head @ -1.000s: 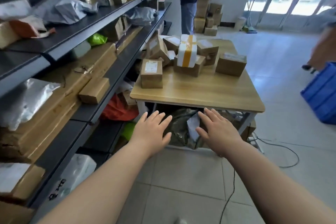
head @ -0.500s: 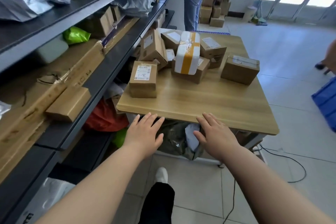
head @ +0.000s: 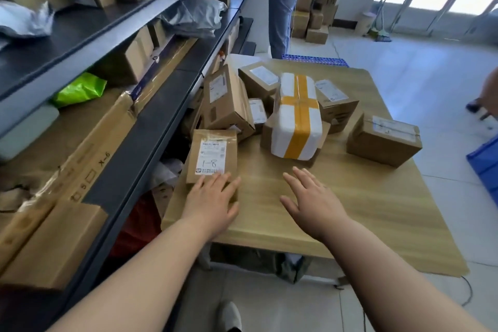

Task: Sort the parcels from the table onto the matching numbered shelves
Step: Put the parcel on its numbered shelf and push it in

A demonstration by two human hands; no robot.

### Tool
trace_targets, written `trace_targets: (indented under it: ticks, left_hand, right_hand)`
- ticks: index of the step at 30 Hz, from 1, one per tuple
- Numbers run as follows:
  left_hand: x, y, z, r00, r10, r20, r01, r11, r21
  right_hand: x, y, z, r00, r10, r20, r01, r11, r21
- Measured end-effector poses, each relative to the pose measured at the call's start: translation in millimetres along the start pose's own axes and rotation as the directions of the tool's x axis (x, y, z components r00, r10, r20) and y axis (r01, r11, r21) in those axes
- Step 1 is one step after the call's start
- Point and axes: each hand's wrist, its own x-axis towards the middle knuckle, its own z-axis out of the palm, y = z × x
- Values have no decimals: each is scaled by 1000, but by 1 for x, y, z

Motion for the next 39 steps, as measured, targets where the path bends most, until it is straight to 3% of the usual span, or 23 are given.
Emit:
trace_targets:
  ticks: [10,14,21,30,39]
  left_hand:
    - [78,12,-25,997,78,-27,-79,995,-56]
    - [106,34,-40,986,115,-117,-126,988,-91]
    - [152,90,-75,962,154,-226,-180,979,-98]
    - [209,202,-66,965,229,-131,-238,970,-59]
    - [257,273,-20,967,247,64,-248,969,6]
  right_hand:
    - [49,27,-41,966,68,-250,-46,995,92]
    - [62,56,-51,943,108,-316,-74,991,115]
    - [69,120,-74,950,149,-273,-126,987,100]
    - [73,241,-90,956,226,-189,-213,973,84]
    - [96,340,-57,966,256,-19,-256,967,10]
